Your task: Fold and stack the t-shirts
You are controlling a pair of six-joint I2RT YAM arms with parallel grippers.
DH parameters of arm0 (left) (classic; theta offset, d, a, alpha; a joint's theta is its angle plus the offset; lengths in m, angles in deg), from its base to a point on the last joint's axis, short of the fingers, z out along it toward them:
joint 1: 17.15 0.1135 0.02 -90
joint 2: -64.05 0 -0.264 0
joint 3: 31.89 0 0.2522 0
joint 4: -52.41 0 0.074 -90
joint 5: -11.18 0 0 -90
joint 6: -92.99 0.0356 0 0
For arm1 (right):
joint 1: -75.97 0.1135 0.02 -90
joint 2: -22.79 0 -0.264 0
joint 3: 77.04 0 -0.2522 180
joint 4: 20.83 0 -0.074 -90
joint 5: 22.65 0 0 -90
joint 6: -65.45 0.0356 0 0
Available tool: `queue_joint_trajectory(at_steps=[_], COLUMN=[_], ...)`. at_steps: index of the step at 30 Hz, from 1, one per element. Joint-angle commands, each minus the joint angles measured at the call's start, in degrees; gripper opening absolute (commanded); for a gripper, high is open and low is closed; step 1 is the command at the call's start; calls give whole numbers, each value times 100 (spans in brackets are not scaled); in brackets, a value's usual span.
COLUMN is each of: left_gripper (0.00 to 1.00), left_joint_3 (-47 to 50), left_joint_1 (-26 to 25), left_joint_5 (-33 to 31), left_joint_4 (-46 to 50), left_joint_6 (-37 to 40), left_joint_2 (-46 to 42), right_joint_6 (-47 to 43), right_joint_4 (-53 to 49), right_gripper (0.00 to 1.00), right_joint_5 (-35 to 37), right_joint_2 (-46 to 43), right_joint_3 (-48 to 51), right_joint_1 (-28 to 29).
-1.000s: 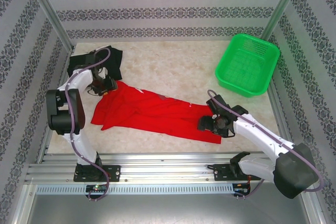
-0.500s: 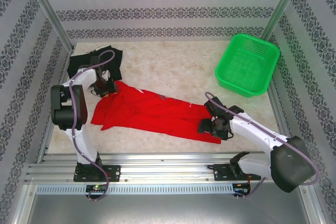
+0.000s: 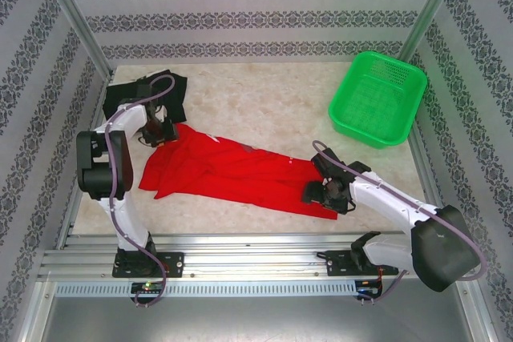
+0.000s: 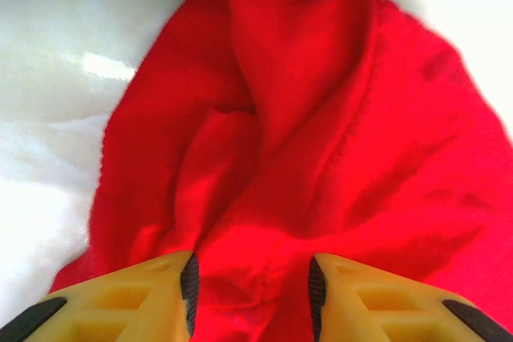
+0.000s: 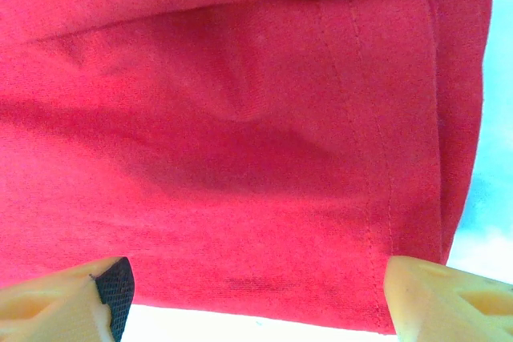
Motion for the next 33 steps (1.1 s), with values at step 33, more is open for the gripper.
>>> queue_joint_trajectory(at_steps=[33], left_gripper=[16], left_joint_3=[-1859], left_joint_1=[-155], left_joint_5=[-296], left_joint_4=[717], left_joint_6=[446], left_joint_2=[1044], right_joint_6=[369], right_joint_4=[-819], right_gripper=[65], right_joint_5=[1372], right_joint_2=[1250], right_joint_3=[-484], right_joint_1=[41])
